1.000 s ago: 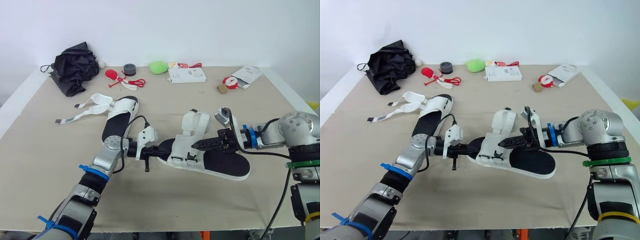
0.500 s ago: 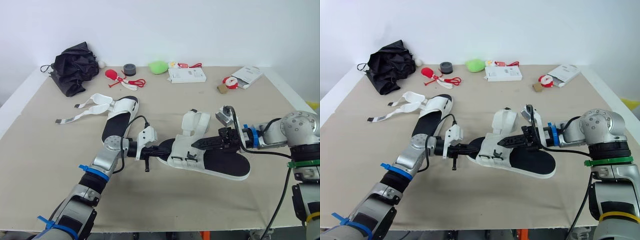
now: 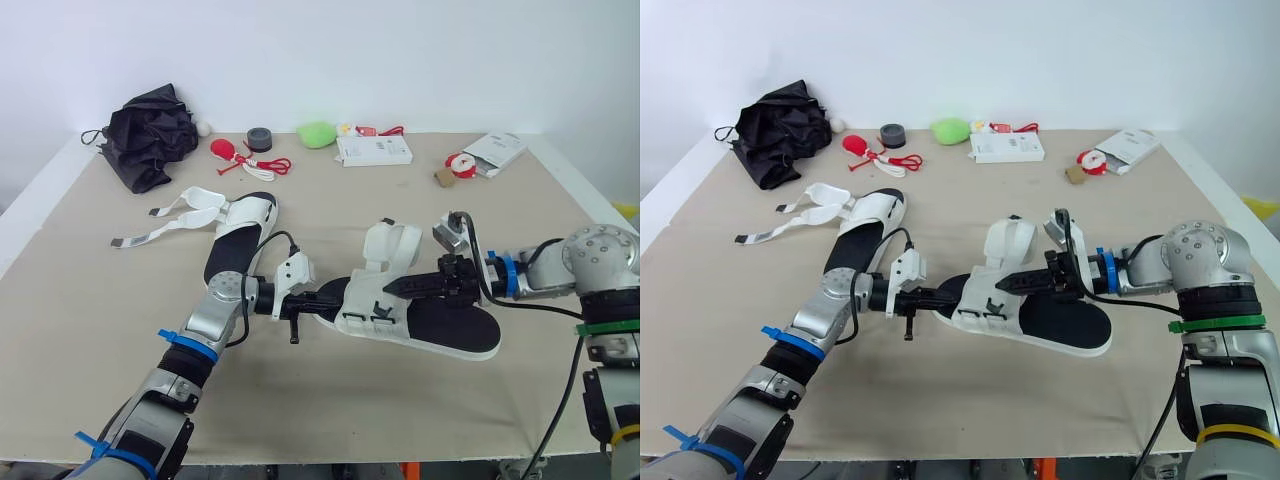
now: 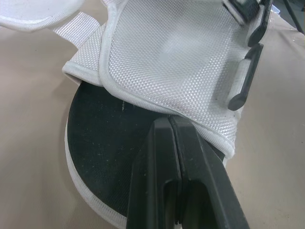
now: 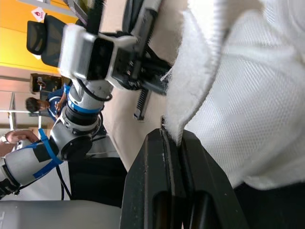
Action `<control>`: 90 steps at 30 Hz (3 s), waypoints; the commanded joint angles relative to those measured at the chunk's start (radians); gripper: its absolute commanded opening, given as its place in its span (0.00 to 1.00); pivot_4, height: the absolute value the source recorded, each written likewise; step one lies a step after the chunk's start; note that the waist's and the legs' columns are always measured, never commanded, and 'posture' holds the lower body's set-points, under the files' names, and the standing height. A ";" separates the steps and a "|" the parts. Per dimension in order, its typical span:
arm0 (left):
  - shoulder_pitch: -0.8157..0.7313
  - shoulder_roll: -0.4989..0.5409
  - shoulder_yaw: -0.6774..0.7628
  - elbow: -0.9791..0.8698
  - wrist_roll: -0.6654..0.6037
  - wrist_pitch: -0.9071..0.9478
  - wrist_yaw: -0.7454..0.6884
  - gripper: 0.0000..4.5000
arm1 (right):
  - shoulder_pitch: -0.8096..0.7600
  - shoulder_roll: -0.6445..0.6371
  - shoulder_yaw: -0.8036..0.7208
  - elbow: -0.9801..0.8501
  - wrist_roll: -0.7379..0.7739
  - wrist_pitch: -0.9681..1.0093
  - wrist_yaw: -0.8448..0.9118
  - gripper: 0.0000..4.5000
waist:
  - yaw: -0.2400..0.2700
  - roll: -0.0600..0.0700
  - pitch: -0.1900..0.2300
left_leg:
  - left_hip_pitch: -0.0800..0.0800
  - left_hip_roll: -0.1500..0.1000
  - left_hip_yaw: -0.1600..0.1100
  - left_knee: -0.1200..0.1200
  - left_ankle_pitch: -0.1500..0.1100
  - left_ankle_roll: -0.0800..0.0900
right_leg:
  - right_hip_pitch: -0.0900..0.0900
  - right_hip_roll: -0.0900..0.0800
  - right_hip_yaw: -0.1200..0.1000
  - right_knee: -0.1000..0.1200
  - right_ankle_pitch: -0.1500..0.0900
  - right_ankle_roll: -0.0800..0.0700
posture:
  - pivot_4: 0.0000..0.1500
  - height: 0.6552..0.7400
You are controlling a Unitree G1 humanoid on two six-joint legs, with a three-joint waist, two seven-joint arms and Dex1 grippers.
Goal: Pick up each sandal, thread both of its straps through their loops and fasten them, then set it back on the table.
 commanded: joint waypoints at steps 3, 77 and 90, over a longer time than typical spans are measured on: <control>0.056 0.017 -0.061 0.095 0.061 0.067 0.003 0.00 | 0.030 -0.013 -0.011 -0.062 0.070 0.004 -0.029 0.02 | 0.000 0.000 0.000 | 0.000 0.000 0.000 0.000 0.000 0.000 | 0.000 0.000 0.000 0.000 0.000 0.000 | 1.00 1.00; -0.010 0.004 -0.080 0.168 0.077 0.038 -0.052 0.00 | 0.684 -0.034 -0.224 -1.024 -0.330 -0.426 -0.038 0.68 | 0.005 -0.002 -0.003 | 0.010 0.001 -0.005 0.000 -0.005 -0.002 | 0.010 0.000 -0.004 0.000 -0.008 0.000 | 1.00 1.00; 0.021 0.016 -0.078 0.129 0.073 0.054 -0.045 0.00 | 0.600 0.120 -0.188 -0.941 -0.286 -0.403 -0.140 0.49 | 0.002 -0.003 -0.002 | 0.011 0.001 -0.005 0.000 -0.004 -0.002 | 0.011 0.000 -0.003 -0.001 -0.009 -0.001 | 1.00 1.00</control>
